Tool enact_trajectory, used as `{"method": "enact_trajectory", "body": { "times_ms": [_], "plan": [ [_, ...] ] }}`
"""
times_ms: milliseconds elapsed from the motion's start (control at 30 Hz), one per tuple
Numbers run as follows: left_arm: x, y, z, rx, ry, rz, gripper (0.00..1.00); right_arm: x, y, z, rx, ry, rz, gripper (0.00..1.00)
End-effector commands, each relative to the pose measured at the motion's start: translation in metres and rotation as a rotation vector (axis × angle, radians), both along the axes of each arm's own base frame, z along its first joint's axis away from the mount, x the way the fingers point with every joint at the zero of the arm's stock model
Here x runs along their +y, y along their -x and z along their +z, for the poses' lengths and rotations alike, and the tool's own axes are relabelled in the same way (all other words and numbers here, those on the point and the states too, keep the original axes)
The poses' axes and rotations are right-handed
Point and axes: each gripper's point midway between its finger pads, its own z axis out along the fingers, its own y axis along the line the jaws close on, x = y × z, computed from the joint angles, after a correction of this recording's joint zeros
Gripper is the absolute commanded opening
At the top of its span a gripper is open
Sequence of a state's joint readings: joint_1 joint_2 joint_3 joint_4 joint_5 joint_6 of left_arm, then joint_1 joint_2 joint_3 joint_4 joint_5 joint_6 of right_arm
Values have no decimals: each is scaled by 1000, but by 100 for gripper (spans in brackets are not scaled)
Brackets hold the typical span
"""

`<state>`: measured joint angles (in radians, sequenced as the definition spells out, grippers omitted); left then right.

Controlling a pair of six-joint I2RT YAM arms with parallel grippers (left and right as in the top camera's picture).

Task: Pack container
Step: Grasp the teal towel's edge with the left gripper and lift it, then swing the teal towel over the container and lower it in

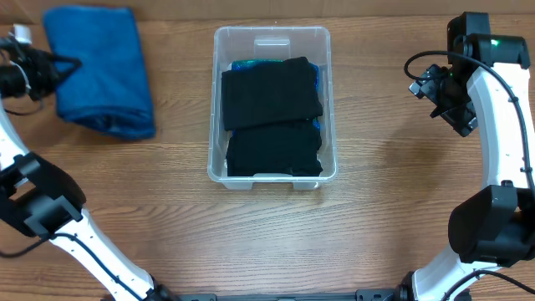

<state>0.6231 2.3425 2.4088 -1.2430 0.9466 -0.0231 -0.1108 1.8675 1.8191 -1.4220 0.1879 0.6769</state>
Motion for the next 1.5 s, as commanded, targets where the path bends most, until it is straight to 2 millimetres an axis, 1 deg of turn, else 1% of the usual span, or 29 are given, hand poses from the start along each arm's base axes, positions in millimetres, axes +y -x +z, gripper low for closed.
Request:
{"method": "enact_trajectory", "body": {
  "times_ms": [0, 33, 67, 133, 200, 267, 333, 367, 400, 433, 500, 533, 600, 633, 767, 800, 833, 900, 933, 1033, 1100, 1200, 1300, 1467],
  "plan": [
    [-54, 34, 184, -340, 53, -61, 4, -3, 1, 8, -23, 15, -9, 100],
    [-65, 42, 209, -366, 66, -55, 4, -3, 1, 8, -23, 15, -9, 100],
    [-76, 50, 228, -384, 74, -52, 4, -3, 1, 8, -23, 15, -9, 100],
    [-104, 66, 261, -419, 86, -67, 4, -3, 1, 8, -23, 15, -9, 100],
    [-140, 86, 289, -446, 91, -98, 4, -3, 1, 8, -23, 15, -9, 100],
    [-178, 102, 303, -420, 97, -98, 4, -3, 1, 8, -23, 15, -9, 100],
    [-209, 112, 305, -386, 106, -124, 4, -3, 1, 8, -23, 15, -9, 100],
    [-228, 118, 301, -342, 126, -144, 4, -3, 1, 8, -23, 15, -10, 100],
    [-246, 121, 292, -283, 138, -159, 4, -3, 1, 8, -23, 15, -10, 100],
    [-254, 119, 278, -213, 123, -127, 5, -3, 1, 8, -23, 15, -9, 100],
    [-260, 113, 249, -98, 47, -35, 4, -3, 1, 8, -23, 15, -10, 100],
    [-276, 113, 236, -54, 16, -53, 5, -3, 1, 8, -23, 15, -9, 100],
    [-301, 112, 228, -34, 15, -115, 6, -3, 1, 8, -23, 15, -9, 100],
    [-320, 111, 222, -21, 12, -158, 6, -3, 1, 8, -23, 15, -9, 100],
    [-362, 101, 197, 41, -12, -210, 7, -3, 1, 8, -23, 15, -9, 100],
    [-377, 98, 186, 62, -22, -240, 7, -3, 1, 8, -23, 15, -9, 100],
    [-389, 95, 177, 76, -27, -263, 7, -3, 1, 8, -23, 15, -9, 100],
    [-407, 88, 158, 111, -40, -294, 8, -3, 1, 8, -23, 15, -9, 100],
    [-412, 85, 151, 122, -46, -300, 8, -3, 1, 7, -22, 15, -9, 100],
    [-438, 72, 121, 149, -69, -358, 9, -3, 1, 8, -23, 15, -10, 100],
    [-451, 71, 106, 188, -64, -374, 10, -3, 1, 8, -23, 15, -9, 100],
    [-464, 71, 91, 234, -61, -379, 11, -3, 1, 8, -23, 15, -9, 100],
    [-465, 69, 85, 262, -67, -341, 11, -3, 1, 8, -23, 15, -9, 100],
    [-472, 72, 81, 291, -60, -318, 12, -3, 1, 8, -23, 15, -9, 100]
  ]
}}
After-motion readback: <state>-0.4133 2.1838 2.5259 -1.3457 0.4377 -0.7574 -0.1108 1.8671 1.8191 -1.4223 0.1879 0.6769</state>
